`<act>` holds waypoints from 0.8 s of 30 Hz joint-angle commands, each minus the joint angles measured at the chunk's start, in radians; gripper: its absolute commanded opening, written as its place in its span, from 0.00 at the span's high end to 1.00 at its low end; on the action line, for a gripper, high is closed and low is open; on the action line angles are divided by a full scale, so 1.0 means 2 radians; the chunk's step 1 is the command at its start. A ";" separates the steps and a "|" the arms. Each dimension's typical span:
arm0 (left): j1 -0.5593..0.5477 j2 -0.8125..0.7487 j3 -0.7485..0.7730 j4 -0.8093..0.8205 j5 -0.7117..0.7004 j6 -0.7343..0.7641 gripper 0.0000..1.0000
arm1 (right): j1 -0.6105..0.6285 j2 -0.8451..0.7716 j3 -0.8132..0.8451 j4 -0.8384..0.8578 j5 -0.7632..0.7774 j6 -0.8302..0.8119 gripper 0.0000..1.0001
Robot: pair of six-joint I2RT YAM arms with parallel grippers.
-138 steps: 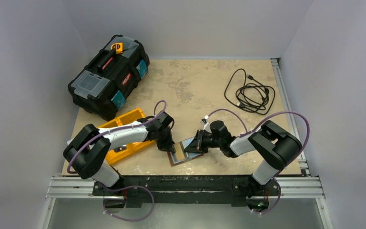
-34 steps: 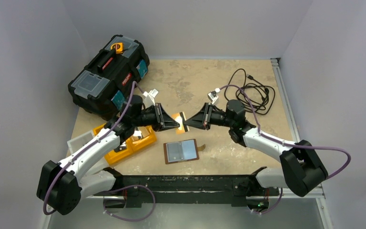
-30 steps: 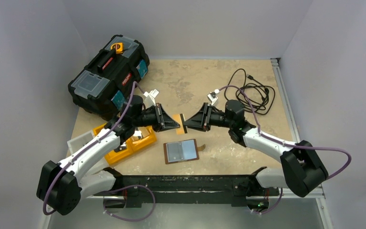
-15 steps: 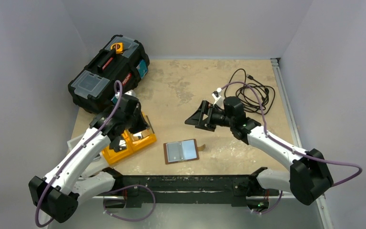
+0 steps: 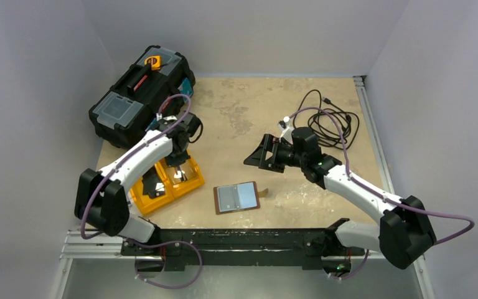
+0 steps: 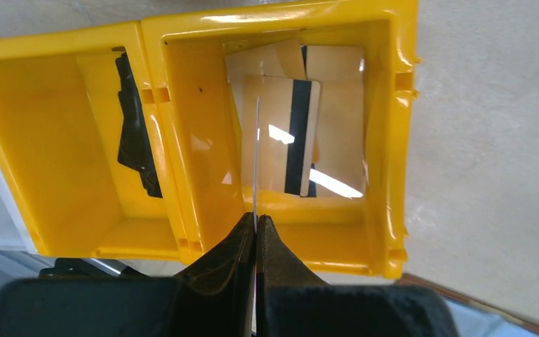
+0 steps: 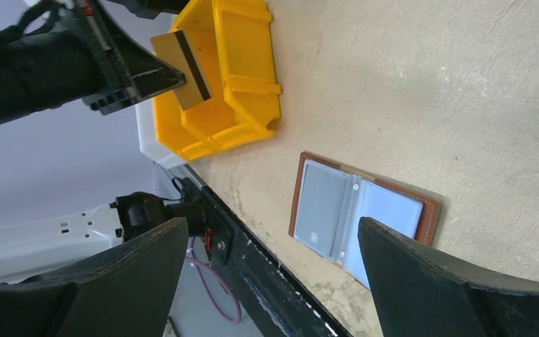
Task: Take the credit cards out of the card holder
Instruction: Place the credit card in the storage box.
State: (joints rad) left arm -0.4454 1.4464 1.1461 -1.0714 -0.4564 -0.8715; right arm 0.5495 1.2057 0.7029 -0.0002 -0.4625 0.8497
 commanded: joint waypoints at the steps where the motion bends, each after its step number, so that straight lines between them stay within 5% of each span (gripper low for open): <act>1: 0.003 0.035 0.018 -0.021 -0.054 -0.010 1.00 | 0.001 -0.025 0.001 0.006 -0.004 -0.011 0.08; 7: 0.003 0.058 0.005 -0.003 -0.037 -0.015 1.00 | 0.001 -0.032 -0.002 0.004 -0.004 -0.011 0.08; 24: 0.003 -0.001 0.005 0.039 0.035 0.033 0.58 | 0.007 -0.032 0.000 -0.026 0.041 -0.025 0.07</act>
State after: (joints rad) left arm -0.4454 1.5402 1.1481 -1.0473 -0.4549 -0.8574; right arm 0.5503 1.1568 0.6979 -0.0216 -0.4400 0.8356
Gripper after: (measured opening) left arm 0.364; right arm 0.925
